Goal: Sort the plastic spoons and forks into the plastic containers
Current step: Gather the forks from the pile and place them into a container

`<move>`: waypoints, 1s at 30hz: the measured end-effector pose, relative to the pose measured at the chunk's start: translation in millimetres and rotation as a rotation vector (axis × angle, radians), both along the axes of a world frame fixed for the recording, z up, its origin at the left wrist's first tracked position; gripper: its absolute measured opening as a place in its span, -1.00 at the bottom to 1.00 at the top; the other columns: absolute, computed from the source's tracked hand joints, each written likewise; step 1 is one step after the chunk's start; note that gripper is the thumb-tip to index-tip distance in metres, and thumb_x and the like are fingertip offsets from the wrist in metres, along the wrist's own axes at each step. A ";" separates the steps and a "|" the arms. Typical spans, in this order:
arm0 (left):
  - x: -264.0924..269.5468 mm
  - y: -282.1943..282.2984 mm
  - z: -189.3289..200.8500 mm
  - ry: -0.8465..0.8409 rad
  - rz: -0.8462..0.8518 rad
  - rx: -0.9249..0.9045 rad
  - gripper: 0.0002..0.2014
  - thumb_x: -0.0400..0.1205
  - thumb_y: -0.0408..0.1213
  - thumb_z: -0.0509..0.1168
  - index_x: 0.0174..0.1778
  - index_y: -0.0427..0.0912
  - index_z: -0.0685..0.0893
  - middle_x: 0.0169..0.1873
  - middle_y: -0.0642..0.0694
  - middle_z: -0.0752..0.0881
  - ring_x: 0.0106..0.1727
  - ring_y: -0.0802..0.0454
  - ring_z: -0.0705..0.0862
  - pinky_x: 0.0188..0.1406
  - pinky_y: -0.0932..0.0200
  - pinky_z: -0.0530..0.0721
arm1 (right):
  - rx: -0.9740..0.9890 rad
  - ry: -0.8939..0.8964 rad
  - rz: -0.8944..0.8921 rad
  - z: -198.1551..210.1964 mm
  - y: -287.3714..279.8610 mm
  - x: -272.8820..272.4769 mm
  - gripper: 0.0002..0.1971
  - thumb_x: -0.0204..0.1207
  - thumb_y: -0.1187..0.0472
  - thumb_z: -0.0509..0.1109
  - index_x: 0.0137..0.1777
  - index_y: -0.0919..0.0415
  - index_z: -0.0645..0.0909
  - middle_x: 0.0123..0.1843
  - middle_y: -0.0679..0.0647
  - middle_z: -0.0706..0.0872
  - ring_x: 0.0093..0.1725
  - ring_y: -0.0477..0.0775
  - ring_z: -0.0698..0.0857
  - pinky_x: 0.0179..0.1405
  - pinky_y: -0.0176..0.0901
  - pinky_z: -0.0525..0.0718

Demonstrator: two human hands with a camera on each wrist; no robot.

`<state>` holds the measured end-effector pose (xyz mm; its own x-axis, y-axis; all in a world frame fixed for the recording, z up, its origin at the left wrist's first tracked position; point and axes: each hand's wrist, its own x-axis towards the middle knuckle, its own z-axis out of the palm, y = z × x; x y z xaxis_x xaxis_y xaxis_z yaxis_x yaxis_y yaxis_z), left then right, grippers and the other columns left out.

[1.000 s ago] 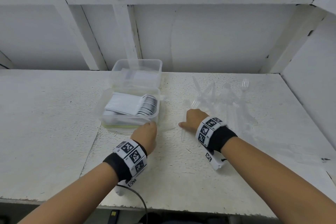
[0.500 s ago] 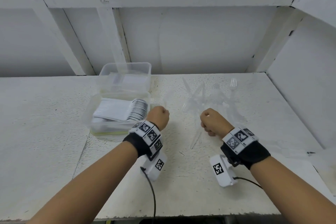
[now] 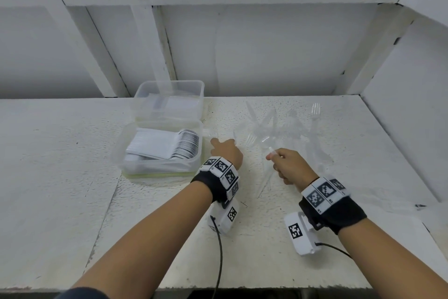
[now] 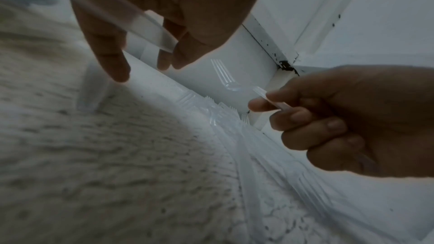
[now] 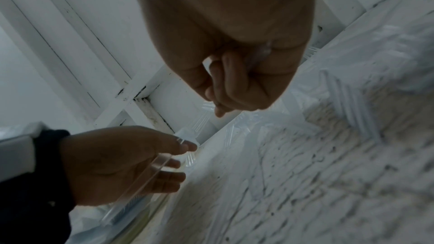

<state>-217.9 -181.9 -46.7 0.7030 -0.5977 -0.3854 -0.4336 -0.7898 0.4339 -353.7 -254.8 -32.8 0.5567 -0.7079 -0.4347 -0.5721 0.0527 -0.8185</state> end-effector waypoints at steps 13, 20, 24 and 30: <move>-3.2 -0.6 2.7 -0.072 -0.120 0.107 -0.69 0.68 -0.44 0.03 0.34 -0.36 0.43 0.34 -0.31 0.44 0.29 -0.21 0.55 0.24 0.06 0.51 | -0.169 0.052 -0.038 -2.1 -5.9 -4.5 -0.75 0.62 0.13 0.20 0.03 0.33 0.58 -0.31 0.07 0.49 -0.40 0.01 0.44 -0.47 -0.23 0.39; 12.0 1.9 2.7 0.067 0.005 -0.032 -0.65 0.64 -0.40 0.14 -0.49 -0.22 0.27 -0.48 -0.08 0.38 -0.47 0.04 0.38 -0.54 0.24 0.31 | -0.407 0.409 0.130 -10.6 -0.7 -10.0 -0.60 0.61 -0.02 0.21 -0.40 0.17 0.33 -0.42 0.00 0.46 -0.41 -0.02 0.44 -0.47 -0.21 0.33; 17.7 6.7 3.0 0.211 0.111 -0.181 -0.69 0.67 -0.34 0.07 -0.42 -0.24 0.33 -0.35 -0.17 0.48 -0.27 -0.10 0.50 -0.28 0.14 0.47 | -0.449 0.547 0.230 -9.8 13.1 4.0 -0.55 0.59 -0.13 0.23 -0.40 0.17 0.35 -0.43 0.02 0.47 -0.47 -0.04 0.44 -0.53 -0.23 0.37; 15.0 23.0 4.2 0.483 0.234 -0.366 -0.86 0.73 -0.35 -0.09 -0.13 -0.20 0.29 -0.39 -0.14 0.42 -0.50 0.01 0.40 -0.66 0.27 0.41 | -0.305 0.538 0.219 -6.9 15.4 10.0 -0.67 0.54 0.10 0.26 -0.41 0.18 0.34 -0.43 0.02 0.45 -0.48 -0.02 0.42 -0.51 -0.23 0.35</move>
<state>-202.9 -158.9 -42.5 0.6296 -0.6021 -0.4910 0.0435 -0.6036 0.7961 -343.7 -239.3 -39.6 0.4628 -0.7386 -0.4903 -0.8769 -0.3004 -0.3753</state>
